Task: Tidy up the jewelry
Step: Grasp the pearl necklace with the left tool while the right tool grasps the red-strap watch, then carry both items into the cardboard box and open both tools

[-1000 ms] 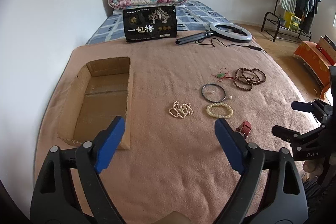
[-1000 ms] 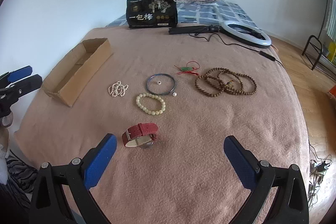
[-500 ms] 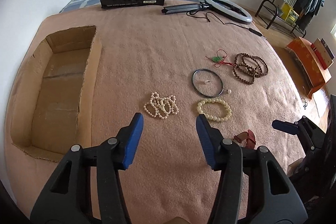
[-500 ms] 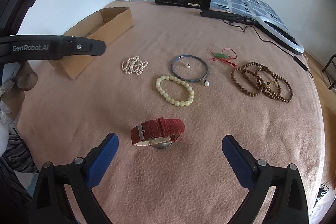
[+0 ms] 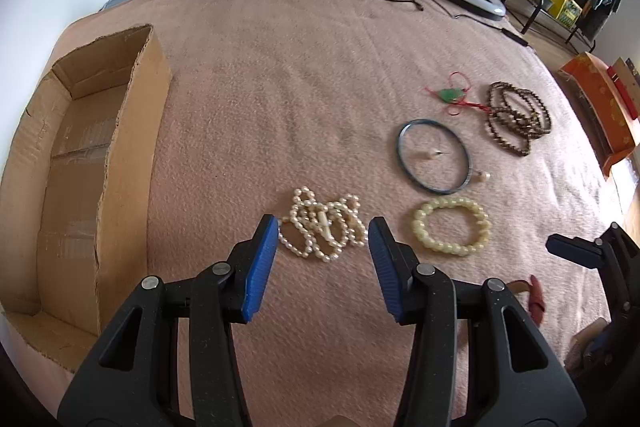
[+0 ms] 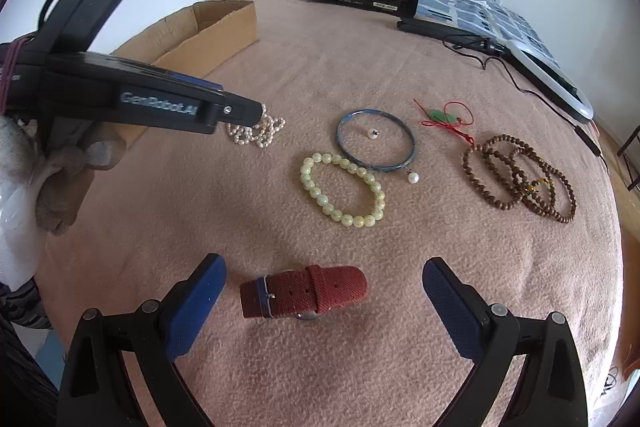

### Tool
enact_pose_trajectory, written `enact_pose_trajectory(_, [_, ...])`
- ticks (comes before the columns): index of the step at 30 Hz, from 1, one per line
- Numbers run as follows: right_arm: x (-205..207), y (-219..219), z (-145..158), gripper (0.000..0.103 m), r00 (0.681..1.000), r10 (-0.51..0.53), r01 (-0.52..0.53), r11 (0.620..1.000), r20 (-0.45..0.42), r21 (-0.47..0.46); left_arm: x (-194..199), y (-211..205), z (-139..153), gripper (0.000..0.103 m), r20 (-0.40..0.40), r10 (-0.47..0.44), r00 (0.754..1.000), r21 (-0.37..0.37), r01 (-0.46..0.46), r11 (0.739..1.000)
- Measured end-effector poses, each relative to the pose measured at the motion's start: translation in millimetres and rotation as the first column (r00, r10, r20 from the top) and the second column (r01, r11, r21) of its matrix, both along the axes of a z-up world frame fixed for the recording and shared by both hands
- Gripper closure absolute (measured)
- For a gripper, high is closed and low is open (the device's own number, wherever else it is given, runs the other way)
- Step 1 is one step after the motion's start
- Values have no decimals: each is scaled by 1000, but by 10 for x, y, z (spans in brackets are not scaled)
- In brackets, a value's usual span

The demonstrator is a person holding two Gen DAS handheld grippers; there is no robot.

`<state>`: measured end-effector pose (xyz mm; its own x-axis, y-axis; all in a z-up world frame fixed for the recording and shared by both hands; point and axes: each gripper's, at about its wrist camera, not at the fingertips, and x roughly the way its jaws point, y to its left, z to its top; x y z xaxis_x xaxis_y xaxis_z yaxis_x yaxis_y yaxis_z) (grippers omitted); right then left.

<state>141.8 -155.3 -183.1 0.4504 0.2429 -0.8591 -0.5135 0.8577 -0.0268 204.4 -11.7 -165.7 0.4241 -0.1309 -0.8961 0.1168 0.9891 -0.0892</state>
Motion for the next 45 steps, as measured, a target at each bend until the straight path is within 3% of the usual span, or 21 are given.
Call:
enact_pose_trajectory(7, [65, 55, -99, 4, 1000, 11, -12, 1000, -17, -24, 121, 94, -196, 58, -51, 14, 999, -32, -16, 999])
enact_pose_trajectory(12, [120, -3, -144, 14, 998, -11, 10, 1000, -66, -14, 139, 63, -265, 59, -62, -5, 998, -38, 2, 999])
enact_pose_trajectory(15, [124, -41, -149, 18, 996, -12, 13, 1000, -85, 10, 160, 67, -276, 67, -60, -5, 998, -53, 2, 999])
enact_pose_trajectory(20, [118, -31, -134, 37, 994, 8, -4, 999, -107, 38, 180, 77, -281, 87, -67, -6, 998, -86, 0, 996])
enact_pose_trajectory(24, [121, -29, -121, 38, 993, 12, -5, 998, -116, 56, 166, 43, -273, 91, -53, -16, 998, -80, 12, 997])
enact_pose_trajectory(27, [141, -48, -89, 39, 993, 6, 3, 997, -114, 74, 142, 37, -216, 97, -38, -18, 999, -86, 15, 996])
enact_pose_trajectory(45, [245, -161, 335, 40, 998, -55, 56, 987, -12, 148, -109, 79, 566, 97, 143, -6, 990, -150, 28, 988])
